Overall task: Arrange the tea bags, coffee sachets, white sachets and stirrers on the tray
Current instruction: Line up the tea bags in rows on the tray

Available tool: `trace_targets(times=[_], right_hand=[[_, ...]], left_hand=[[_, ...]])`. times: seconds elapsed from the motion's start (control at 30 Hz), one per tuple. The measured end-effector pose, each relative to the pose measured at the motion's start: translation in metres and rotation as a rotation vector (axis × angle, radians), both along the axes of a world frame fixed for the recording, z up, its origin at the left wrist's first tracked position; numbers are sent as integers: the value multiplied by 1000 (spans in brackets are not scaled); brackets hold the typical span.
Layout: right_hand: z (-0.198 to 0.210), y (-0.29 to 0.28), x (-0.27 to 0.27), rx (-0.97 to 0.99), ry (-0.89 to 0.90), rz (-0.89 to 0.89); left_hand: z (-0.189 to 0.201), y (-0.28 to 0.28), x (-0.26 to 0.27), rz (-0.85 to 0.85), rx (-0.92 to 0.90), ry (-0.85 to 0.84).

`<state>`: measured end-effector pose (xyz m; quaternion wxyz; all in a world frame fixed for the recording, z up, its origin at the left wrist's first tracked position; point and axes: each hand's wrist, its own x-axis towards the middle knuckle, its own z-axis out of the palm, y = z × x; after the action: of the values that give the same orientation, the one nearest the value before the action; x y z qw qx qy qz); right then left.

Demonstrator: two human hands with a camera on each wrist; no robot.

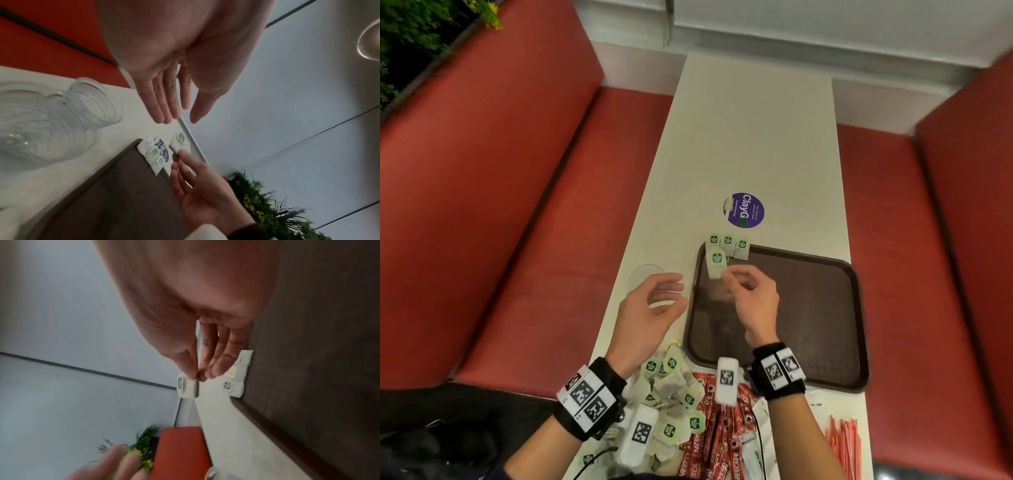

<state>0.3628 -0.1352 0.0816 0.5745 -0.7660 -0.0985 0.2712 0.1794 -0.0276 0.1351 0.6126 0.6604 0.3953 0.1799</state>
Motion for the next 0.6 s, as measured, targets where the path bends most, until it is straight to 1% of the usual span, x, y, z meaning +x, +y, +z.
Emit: trace_targets(times=[0.13, 0.27, 0.4, 0.6], right_hand=[[-38, 36, 27, -135, 1, -91], [-76, 69, 45, -174, 5, -111], [-82, 80, 46, -268, -34, -114], [-88, 80, 41, -381, -84, -134]], left_hand=[[-3, 14, -25, 25, 81, 36], [-11, 29, -51, 95, 149, 113], [-25, 37, -76, 167, 157, 176], [-36, 33, -91, 182, 109, 162]])
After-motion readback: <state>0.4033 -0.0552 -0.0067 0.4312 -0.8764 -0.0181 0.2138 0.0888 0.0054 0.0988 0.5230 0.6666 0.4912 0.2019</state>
